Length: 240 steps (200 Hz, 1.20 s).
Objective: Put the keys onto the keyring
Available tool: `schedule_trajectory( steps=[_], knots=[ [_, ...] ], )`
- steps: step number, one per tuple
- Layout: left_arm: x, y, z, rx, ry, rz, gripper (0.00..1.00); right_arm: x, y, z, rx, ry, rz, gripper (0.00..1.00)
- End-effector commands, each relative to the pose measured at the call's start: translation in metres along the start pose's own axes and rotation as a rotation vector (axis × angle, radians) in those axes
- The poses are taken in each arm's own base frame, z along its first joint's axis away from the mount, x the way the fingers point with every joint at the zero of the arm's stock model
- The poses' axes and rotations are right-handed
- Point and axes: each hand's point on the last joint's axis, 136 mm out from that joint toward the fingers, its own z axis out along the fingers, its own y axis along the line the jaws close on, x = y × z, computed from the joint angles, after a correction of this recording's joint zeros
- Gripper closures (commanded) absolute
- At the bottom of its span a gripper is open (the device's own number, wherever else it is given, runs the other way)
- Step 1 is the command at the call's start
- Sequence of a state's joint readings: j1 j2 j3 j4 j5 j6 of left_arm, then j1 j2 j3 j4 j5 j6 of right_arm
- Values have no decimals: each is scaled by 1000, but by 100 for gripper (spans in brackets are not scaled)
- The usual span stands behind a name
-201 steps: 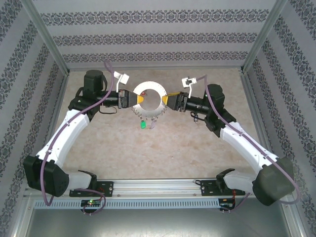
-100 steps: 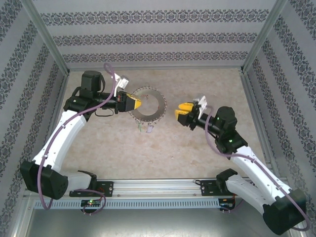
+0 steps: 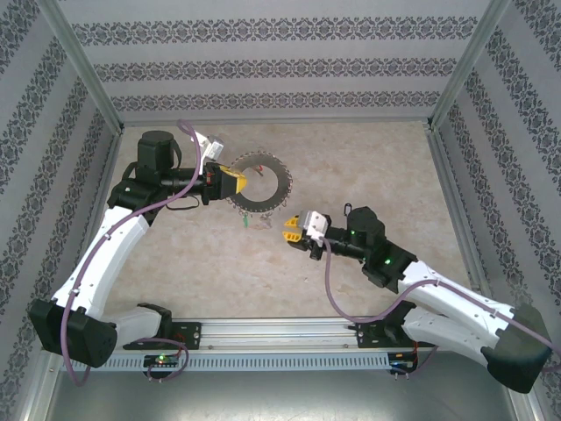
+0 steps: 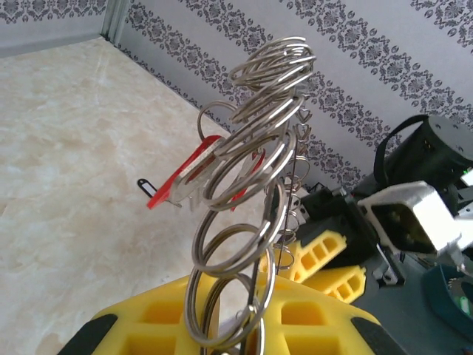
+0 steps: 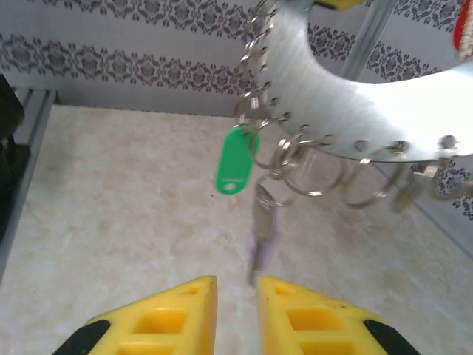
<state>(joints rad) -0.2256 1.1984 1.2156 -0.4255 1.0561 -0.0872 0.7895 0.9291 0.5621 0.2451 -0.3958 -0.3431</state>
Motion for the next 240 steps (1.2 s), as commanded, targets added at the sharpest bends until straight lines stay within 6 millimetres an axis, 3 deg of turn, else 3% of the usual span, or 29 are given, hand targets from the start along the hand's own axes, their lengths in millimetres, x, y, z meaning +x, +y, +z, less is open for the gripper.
schedule_trajectory(
  steps=[1,95,163,240],
  knots=[
    [-15,-7,-9,-1,-55,43,100,-20,-14,7,91,-27,-118,79],
    [-16,-7,-10,-13,-58,19,100,-34,-30,21,204,-43,-205,82],
    [-16,-6,-10,-22,-62,9,100,-46,-35,29,242,-85,-240,79],
    [-17,-7,-12,-25,-69,8,100,-38,-40,33,284,-57,-234,75]
  ],
)
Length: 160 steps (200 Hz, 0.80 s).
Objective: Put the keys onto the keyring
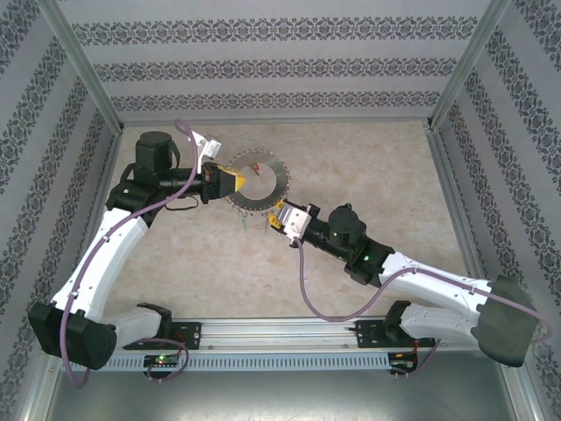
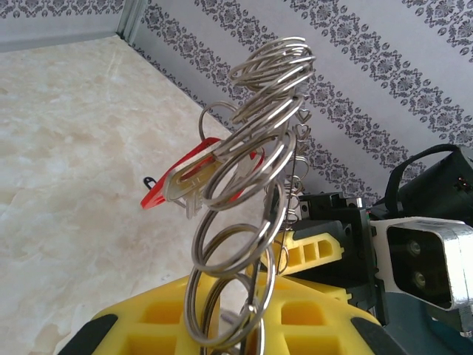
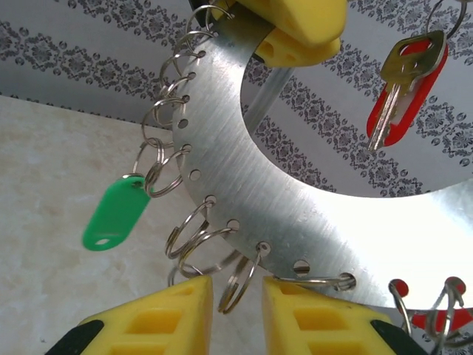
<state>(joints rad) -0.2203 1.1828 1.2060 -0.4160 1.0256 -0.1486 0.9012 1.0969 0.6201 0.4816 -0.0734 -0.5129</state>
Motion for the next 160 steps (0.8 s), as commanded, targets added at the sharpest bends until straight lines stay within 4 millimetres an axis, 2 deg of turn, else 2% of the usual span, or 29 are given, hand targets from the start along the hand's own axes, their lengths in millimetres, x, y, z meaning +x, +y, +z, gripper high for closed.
schedule_trajectory(
  steps=[1,36,60,73,94,105,118,160],
  knots=[
    [-15,-11,-9,10,-55,58,100,-13,-8,3,46,-33,-16,76],
    [-15,-11,-10,7,-57,58,100,-8,-9,3,64,-16,-12,83],
    [-14,-9,-9,-3,-56,53,100,-8,-12,3,81,-18,-8,83],
    [-14,-9,-10,-6,-59,54,100,-8,-11,4,77,-13,-11,92],
    [-14,-6,-9,-16,-63,40,100,-7,-11,5,77,-9,-7,91],
    [-13,-1,-8,-31,-62,28,100,-6,-11,4,76,-6,-7,92],
    [-13,3,-8,-52,-68,15,100,-3,-11,4,78,10,-12,98],
    [-5,33,-3,-152,-85,-166,100,13,-9,2,69,80,-8,100]
  ],
)
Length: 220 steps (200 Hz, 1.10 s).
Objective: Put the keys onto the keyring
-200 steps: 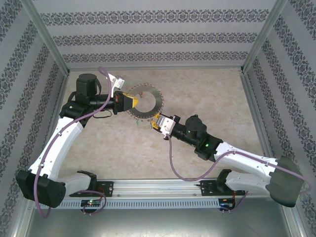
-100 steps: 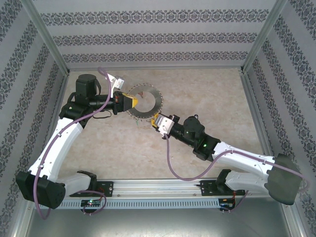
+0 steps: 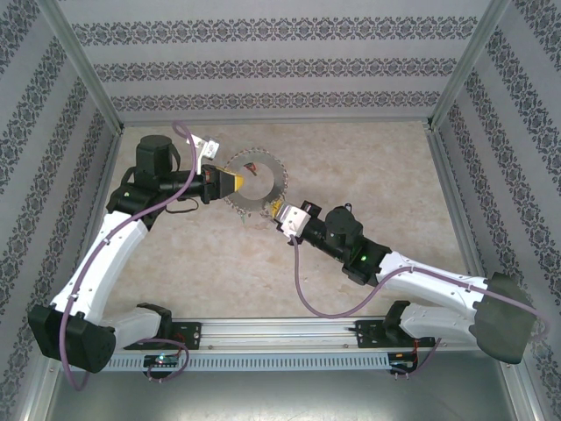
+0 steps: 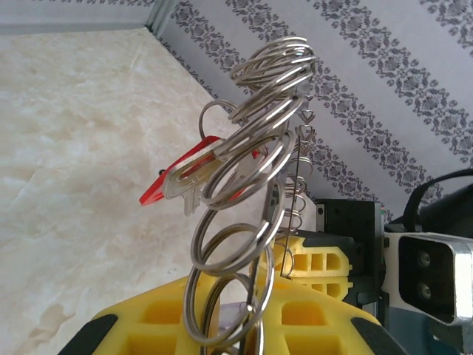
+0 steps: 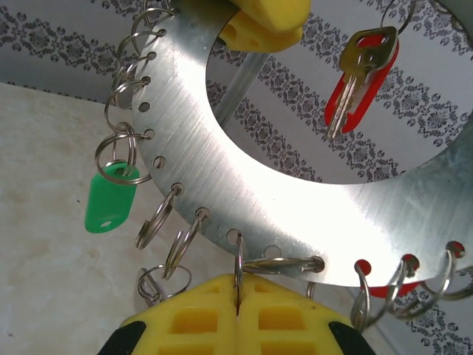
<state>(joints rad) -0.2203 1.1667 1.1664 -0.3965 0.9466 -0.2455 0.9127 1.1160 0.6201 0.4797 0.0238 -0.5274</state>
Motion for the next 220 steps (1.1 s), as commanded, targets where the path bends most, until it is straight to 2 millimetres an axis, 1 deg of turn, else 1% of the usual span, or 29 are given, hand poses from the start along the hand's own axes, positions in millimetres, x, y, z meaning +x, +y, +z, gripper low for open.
schedule_trajectory(
  steps=[1,19,30,41,52,55,68,77,82,91,96,106,127,146,160,166,176,187,196,207,220],
  knots=[
    [-12,17,-2,-73,-73,-76,100,2,-2,-1,3,23,7,100],
    [-3,33,6,-95,-53,-205,99,7,-6,-2,3,54,52,100],
    [4,37,12,-78,-29,-258,98,11,-11,-4,-14,86,97,100],
    [10,43,17,-74,-21,-323,93,17,-14,-5,-43,129,148,100],
    [16,50,21,-74,-15,-375,83,21,-16,-7,-65,164,186,100],
    [19,53,22,-80,-12,-394,82,23,-16,-8,-71,174,196,100],
    [30,65,28,-104,6,-469,84,24,-13,-10,-121,190,221,100],
    [39,73,32,-116,20,-527,74,23,-7,-13,-169,187,226,100],
    [44,78,34,-128,29,-558,74,22,-5,-14,-188,187,234,100],
    [47,79,39,-108,34,-576,74,24,-7,-15,-195,204,259,100],
    [50,79,41,-102,36,-587,71,26,-8,-15,-197,219,268,100],
    [54,81,43,-103,42,-595,60,26,-9,-16,-219,239,277,100],
    [69,88,40,-146,56,-591,51,28,-18,-16,-216,285,290,100],
    [75,87,38,-144,51,-583,49,31,-23,-16,-247,314,309,100],
    [81,86,35,-151,61,-569,44,35,-21,-19,-306,345,308,100],
    [83,85,34,-152,65,-557,43,36,-23,-21,-319,354,311,100],
    [89,86,32,-168,81,-540,43,37,-18,-25,-387,367,318,100],
    [97,86,29,-182,102,-522,41,37,-19,-28,-417,399,297,100],
    [99,85,26,-199,103,-491,41,37,-17,-31,-451,418,284,100],
    [96,81,21,-199,82,-432,41,35,-16,-35,-488,435,248,100],
    [86,74,17,-191,40,-335,44,31,-18,-38,-500,434,218,100]
  ],
)
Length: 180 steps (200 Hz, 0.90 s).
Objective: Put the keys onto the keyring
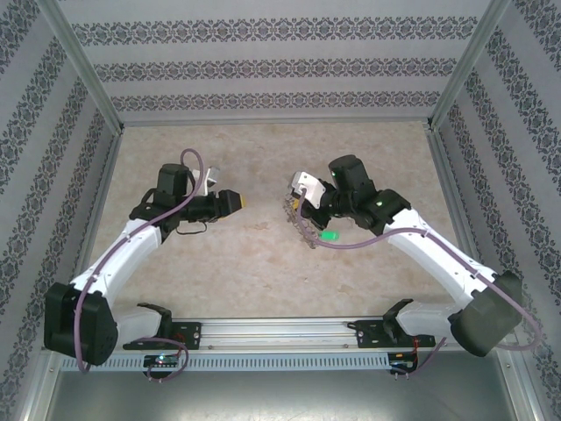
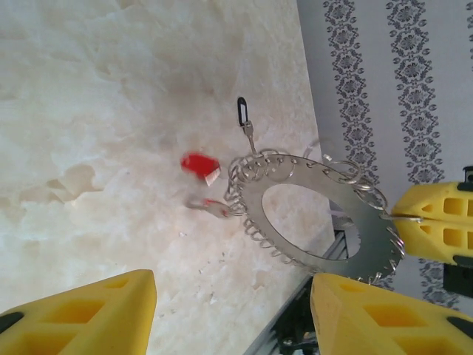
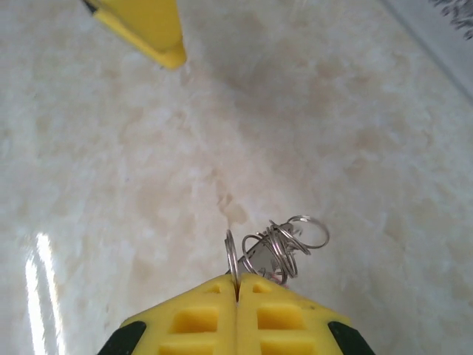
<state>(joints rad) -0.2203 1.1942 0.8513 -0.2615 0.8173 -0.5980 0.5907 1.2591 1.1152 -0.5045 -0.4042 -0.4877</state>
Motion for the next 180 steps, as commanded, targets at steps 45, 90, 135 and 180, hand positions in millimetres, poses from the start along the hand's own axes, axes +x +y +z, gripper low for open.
schedule_trajectory(
  steps=[45,90,135,180],
  knots=[
    [-5,-59,-28,96,-181,656,52,-10,32,-25,-181,24,-195,100],
    [16,-85,-29,179,-209,1117,64,-27,45,-19,-294,-77,-167,100],
    [16,-97,-25,264,-193,1168,66,-36,49,-17,-324,-149,-180,100],
    [18,-108,-20,357,-160,1190,63,-39,52,-22,-328,-185,-236,100]
  ],
)
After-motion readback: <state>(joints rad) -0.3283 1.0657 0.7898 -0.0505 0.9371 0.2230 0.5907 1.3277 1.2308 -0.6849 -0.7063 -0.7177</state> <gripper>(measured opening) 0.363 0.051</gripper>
